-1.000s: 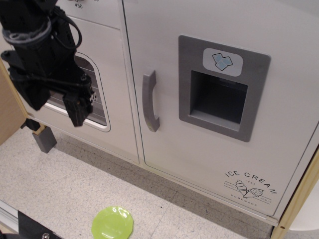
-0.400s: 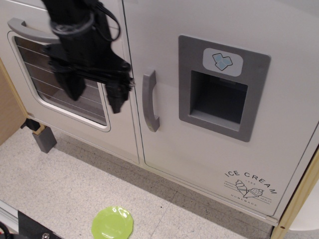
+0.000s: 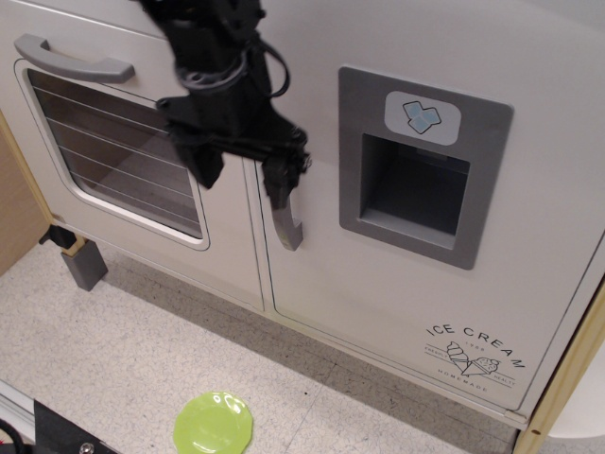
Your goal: Open fridge
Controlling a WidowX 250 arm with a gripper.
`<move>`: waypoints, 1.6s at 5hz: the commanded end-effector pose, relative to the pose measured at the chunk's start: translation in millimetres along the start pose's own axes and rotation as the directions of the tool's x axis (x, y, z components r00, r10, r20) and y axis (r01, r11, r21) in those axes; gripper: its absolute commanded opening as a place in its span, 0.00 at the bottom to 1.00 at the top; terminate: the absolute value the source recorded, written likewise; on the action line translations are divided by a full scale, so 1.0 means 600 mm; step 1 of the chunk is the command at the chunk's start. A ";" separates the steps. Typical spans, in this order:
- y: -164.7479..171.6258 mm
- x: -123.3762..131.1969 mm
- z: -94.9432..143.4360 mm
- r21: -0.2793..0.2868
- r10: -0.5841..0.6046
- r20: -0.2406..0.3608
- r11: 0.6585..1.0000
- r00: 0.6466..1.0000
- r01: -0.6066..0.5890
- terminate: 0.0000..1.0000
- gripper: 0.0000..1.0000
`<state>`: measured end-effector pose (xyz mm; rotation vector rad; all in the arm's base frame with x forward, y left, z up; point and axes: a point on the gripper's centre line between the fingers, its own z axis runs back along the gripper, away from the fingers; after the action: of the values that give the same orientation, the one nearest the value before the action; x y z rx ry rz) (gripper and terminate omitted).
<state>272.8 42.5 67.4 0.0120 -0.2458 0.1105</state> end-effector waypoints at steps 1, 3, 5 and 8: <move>-0.012 0.082 -0.020 0.004 0.004 0.104 1.000 0.995 -0.004 0.00 1.00; -0.018 0.078 -0.038 -0.002 -0.053 0.162 0.999 0.985 0.054 0.00 1.00; -0.019 0.078 -0.051 -0.009 -0.085 0.198 0.996 0.976 0.089 0.00 1.00; -0.011 0.041 -0.030 -0.027 -0.108 0.203 0.993 0.973 0.116 0.00 0.00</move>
<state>292.7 37.4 35.6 -0.0180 -0.3867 0.0163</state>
